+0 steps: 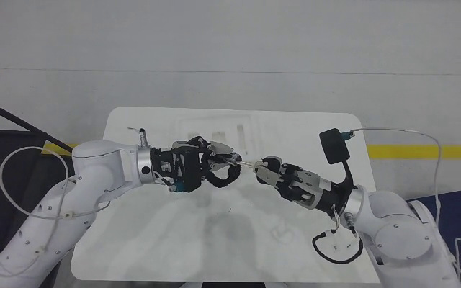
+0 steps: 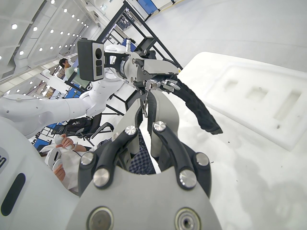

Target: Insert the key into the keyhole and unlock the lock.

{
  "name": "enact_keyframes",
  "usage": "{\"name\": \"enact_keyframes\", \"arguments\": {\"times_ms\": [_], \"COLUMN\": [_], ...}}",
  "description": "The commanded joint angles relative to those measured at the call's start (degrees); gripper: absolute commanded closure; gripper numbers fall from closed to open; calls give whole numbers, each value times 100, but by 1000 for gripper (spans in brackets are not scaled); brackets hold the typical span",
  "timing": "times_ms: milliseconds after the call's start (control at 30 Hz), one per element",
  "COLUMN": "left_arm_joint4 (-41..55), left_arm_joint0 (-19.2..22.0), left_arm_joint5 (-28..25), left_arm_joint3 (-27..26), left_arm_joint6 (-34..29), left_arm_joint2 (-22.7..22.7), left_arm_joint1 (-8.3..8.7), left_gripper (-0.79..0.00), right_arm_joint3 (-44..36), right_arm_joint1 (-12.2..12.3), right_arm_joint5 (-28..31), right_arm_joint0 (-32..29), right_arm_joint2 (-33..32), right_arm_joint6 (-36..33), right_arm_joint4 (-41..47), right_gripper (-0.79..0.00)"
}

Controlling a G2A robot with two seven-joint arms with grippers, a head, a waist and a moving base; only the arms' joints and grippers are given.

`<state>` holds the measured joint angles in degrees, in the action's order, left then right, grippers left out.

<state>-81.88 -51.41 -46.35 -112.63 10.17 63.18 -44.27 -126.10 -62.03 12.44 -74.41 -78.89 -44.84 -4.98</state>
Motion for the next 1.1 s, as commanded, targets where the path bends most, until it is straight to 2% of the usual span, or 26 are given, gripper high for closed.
{"name": "enact_keyframes", "arguments": {"times_ms": [0,467,1067], "left_arm_joint4": [-13,-94,-474], "left_arm_joint0": [-8,-31,-108], "left_arm_joint5": [-4,-110,130], "left_arm_joint3": [-5,-34,-416], "left_arm_joint6": [-2,-91,-818], "left_arm_joint2": [12,48,107], "left_arm_joint1": [-7,-63,-127], "left_gripper": [0,0,0], "right_arm_joint3": [9,28,50], "right_arm_joint1": [3,29,40], "right_arm_joint5": [-1,-8,-250], "right_arm_joint0": [4,21,162], "right_arm_joint2": [3,25,272], "right_arm_joint6": [11,62,196], "right_arm_joint4": [-14,-122,-681], "right_gripper": [0,0,0]}}
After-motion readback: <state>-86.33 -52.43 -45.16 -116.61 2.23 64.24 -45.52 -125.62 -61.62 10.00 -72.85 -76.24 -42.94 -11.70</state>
